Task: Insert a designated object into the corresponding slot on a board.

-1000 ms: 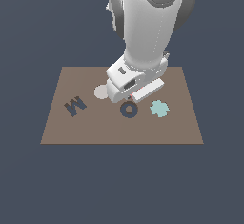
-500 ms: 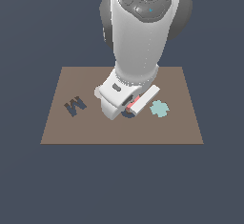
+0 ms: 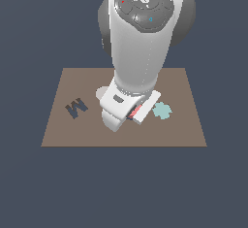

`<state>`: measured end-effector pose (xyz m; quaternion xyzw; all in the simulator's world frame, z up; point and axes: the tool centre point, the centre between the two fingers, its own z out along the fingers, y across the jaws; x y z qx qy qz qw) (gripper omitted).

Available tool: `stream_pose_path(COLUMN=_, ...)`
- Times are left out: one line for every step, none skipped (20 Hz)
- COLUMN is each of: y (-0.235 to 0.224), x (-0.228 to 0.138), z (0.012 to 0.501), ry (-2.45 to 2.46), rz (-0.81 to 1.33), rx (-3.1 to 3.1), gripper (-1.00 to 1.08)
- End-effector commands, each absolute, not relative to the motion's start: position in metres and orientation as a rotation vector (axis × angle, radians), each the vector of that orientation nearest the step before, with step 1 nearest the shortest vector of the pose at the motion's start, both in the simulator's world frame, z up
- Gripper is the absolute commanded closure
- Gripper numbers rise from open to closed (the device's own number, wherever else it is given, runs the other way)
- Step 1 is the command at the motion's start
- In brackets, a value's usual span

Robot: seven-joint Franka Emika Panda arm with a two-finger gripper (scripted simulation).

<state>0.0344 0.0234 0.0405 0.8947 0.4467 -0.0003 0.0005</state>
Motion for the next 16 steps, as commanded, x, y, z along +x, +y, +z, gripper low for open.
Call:
stream_pose_path(y=0.023, x=0.036, z=0.041, ry=1.418, rz=0.000, rx=2.802, gripper=1.08)
stream_pose_path(y=0.023, x=0.037, z=0.041, ry=1.419, rz=0.000, rx=2.802, gripper=1.08)
stream_pose_path(y=0.023, x=0.036, z=0.041, ry=1.413, rz=-0.001, rx=2.805, gripper=1.08)
stream_pose_path(y=0.023, x=0.036, z=0.040, ry=1.413, rz=-0.001, rx=2.805, gripper=1.08)
stream_pose_path(y=0.023, x=0.036, z=0.039, ry=1.413, rz=-0.001, rx=2.805, gripper=1.08)
stream_pose_path(y=0.023, x=0.036, z=0.037, ry=1.415, rz=-0.001, rx=2.804, gripper=1.08)
stream_pose_path(y=0.024, x=0.037, z=0.034, ry=1.417, rz=-0.001, rx=2.803, gripper=1.08)
stream_pose_path(y=0.024, x=0.037, z=0.032, ry=1.418, rz=-0.001, rx=2.802, gripper=1.08)
stream_pose_path(y=0.024, x=0.037, z=0.031, ry=1.419, rz=-0.001, rx=2.801, gripper=1.08)
stream_pose_path(y=0.024, x=0.037, z=0.031, ry=1.419, rz=-0.001, rx=2.801, gripper=1.08)
stream_pose_path(y=0.024, x=0.037, z=0.031, ry=1.419, rz=-0.001, rx=2.801, gripper=-0.92)
stream_pose_path(y=0.024, x=0.037, z=0.031, ry=1.419, rz=-0.001, rx=2.801, gripper=-0.92)
stream_pose_path(y=0.024, x=0.037, z=0.031, ry=1.419, rz=-0.001, rx=2.801, gripper=-0.92)
stream_pose_path(y=0.024, x=0.037, z=0.031, ry=1.419, rz=-0.001, rx=2.801, gripper=-0.92)
stream_pose_path(y=0.024, x=0.037, z=0.031, ry=1.419, rz=-0.001, rx=2.801, gripper=-0.92)
stream_pose_path(y=0.024, x=0.037, z=0.031, ry=1.419, rz=-0.001, rx=2.801, gripper=-0.92)
